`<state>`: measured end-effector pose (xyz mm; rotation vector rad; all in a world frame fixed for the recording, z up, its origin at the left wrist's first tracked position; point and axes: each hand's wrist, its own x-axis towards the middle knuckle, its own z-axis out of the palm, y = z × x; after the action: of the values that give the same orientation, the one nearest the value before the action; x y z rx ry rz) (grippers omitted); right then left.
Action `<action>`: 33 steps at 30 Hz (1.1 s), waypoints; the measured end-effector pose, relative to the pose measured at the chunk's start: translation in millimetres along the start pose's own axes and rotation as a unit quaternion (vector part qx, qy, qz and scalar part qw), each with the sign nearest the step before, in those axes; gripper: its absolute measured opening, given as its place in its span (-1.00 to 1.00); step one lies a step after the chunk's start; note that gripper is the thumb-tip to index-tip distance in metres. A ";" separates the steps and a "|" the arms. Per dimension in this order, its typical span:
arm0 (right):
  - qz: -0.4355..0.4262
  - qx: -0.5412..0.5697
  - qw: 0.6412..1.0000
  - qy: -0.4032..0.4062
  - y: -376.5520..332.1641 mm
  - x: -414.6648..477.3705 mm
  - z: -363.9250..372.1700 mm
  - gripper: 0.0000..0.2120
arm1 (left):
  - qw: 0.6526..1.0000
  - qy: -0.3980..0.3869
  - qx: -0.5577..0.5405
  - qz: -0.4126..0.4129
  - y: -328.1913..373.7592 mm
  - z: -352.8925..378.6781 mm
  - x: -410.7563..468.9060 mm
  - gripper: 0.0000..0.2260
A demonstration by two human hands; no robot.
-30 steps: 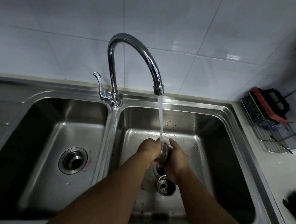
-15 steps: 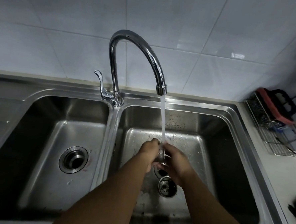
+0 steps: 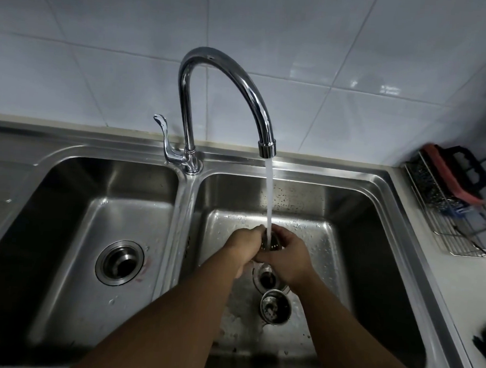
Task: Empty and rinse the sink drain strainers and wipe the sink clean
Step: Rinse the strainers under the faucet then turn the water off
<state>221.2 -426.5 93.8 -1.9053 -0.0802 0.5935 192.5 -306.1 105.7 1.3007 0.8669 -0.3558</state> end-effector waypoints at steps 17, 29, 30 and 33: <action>-0.073 -0.169 0.982 0.037 9.2 -7.3 -2.0 -0.20 | 0.988 0.070 0.105 0.089 -6.4 -32.8 12.0 -0.94; -0.079 -0.182 0.979 0.047 16.6 -8.8 -17.0 -0.31 | 0.983 0.027 0.141 0.117 -7.1 -33.6 8.9 -0.93; -0.083 -0.191 0.977 0.049 16.6 -8.9 -18.2 -0.32 | 0.980 0.022 0.156 0.124 -7.3 -33.5 8.7 -0.91; -0.088 -0.209 0.973 0.047 17.4 -8.8 -17.6 -0.29 | 0.967 0.027 0.209 0.146 -7.7 -34.8 9.0 -0.89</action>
<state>217.5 -451.5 86.7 -2.3017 -0.3327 0.3826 180.9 -273.6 93.2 1.8120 0.6495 -0.2760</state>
